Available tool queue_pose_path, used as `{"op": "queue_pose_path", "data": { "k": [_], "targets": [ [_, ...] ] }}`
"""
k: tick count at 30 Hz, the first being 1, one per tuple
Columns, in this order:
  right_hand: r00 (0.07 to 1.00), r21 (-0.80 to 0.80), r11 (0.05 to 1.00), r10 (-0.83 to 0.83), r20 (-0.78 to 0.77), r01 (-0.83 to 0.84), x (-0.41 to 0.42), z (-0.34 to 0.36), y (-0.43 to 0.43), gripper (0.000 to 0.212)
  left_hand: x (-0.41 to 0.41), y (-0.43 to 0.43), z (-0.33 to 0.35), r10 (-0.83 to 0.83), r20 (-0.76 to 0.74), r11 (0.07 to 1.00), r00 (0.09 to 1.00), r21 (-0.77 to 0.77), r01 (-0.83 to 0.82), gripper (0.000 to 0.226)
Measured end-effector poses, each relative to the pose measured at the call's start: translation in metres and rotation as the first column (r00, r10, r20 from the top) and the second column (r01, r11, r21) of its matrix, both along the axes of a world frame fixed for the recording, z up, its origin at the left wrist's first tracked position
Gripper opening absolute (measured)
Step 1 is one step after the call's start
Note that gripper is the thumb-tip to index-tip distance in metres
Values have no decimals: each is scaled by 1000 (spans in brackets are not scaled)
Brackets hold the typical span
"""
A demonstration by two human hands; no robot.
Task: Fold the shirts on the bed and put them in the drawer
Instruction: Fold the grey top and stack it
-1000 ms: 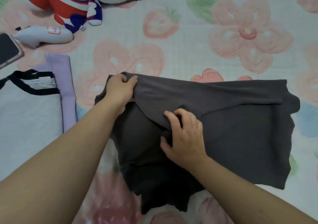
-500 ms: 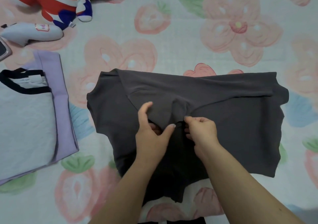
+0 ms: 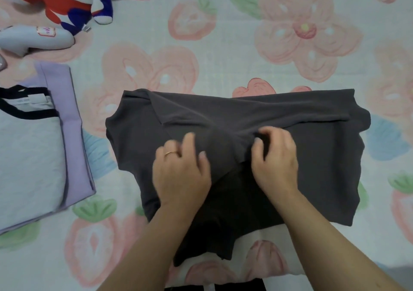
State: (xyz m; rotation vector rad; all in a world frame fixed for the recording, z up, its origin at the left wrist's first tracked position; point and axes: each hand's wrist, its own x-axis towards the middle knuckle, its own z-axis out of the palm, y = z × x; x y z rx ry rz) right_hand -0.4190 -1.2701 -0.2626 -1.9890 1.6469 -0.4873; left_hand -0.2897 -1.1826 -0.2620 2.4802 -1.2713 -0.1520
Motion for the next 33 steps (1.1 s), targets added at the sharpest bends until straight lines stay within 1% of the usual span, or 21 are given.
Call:
{"op": "queue_pose_path", "data": {
  "k": [1, 2, 3, 5, 6, 8, 9, 10, 11, 13, 14, 16, 17, 19, 22, 24, 26, 27, 29, 31, 33],
  "targets": [
    [991, -46, 990, 136, 2, -136, 5, -2, -2, 28, -5, -10, -3, -124, 68, 991, 990, -49, 128, 39],
    [960, -31, 960, 279, -22, -280, 8, -7, -5, 37, -8, -20, -7, -250, 87, 967, 964, -20, 253, 43],
    [909, 35, 912, 410, -80, -408, 8, -14, -9, 43, -9, -27, -14, -352, 59, 934, 934, 82, 346, 47],
    [765, 190, 823, 568, -304, -536, -6, -31, -28, 54, 5, -33, -31, -403, -23, 862, 915, 328, 388, 58],
    [705, 232, 814, 578, -411, -532, -22, -39, -40, 58, 17, -31, -41, -372, -32, 847, 928, 397, 353, 62],
    [698, 249, 874, 484, -529, -417, -56, -45, -67, 60, 37, -22, -48, -265, 20, 875, 964, 424, 232, 72],
    [730, 218, 918, 395, -558, -331, -71, -42, -79, 59, 42, -22, -44, -200, 55, 914, 978, 370, 166, 74],
    [762, 164, 953, 302, -572, -255, -81, -39, -88, 58, 43, -25, -39, -149, 90, 958, 985, 259, 121, 73],
    [785, 103, 971, 234, -574, -215, -85, -36, -93, 59, 37, -33, -35, -147, 133, 980, 980, 156, 126, 67],
    [813, 51, 957, 271, -515, -286, -74, -32, -93, 61, 16, -53, -30, -284, 188, 958, 940, 22, 285, 55],
    [803, 66, 926, 357, -478, -373, -65, -33, -93, 60, 3, -64, -31, -373, 180, 927, 910, 30, 374, 54],
    [725, 157, 856, 504, -468, -493, -56, -42, -96, 55, -9, -76, -37, -501, 96, 853, 860, 223, 472, 60],
    [701, 203, 854, 512, -496, -480, -62, -46, -104, 53, -4, -76, -47, -519, 74, 818, 852, 333, 469, 64],
    [730, 233, 927, 375, -572, -294, -89, -47, -129, 53, 23, -70, -62, -477, 62, 812, 877, 413, 412, 69],
    [792, 147, 988, 59, -608, 39, -142, -34, -146, 63, 64, -50, -57, -306, 42, 895, 951, 353, 272, 72],
    [885, 103, 970, -154, -440, 219, -158, -22, -128, 77, 65, -23, -47, -188, 0, 956, 982, 229, 183, 69],
    [925, 218, 912, -295, -241, 348, -160, -15, -87, 78, 41, 14, -40, -32, -86, 994, 996, 104, 41, 68],
    [923, 294, 879, -328, -198, 376, -161, -14, -64, 71, 25, 34, -36, 68, -151, 996, 986, 71, -58, 69],
    [887, 437, 773, -420, -193, 461, -165, -13, -26, 58, -5, 67, -24, 314, -313, 949, 896, 68, -309, 75],
    [810, 606, 606, -575, -116, 516, -168, -11, -3, 40, -28, 91, -12, 495, -472, 855, 730, 113, -506, 79],
    [699, 752, 454, -715, -14, 479, -170, -5, 7, 13, -42, 104, -2, 448, -665, 843, 598, 90, -531, 77]
  ]
}}
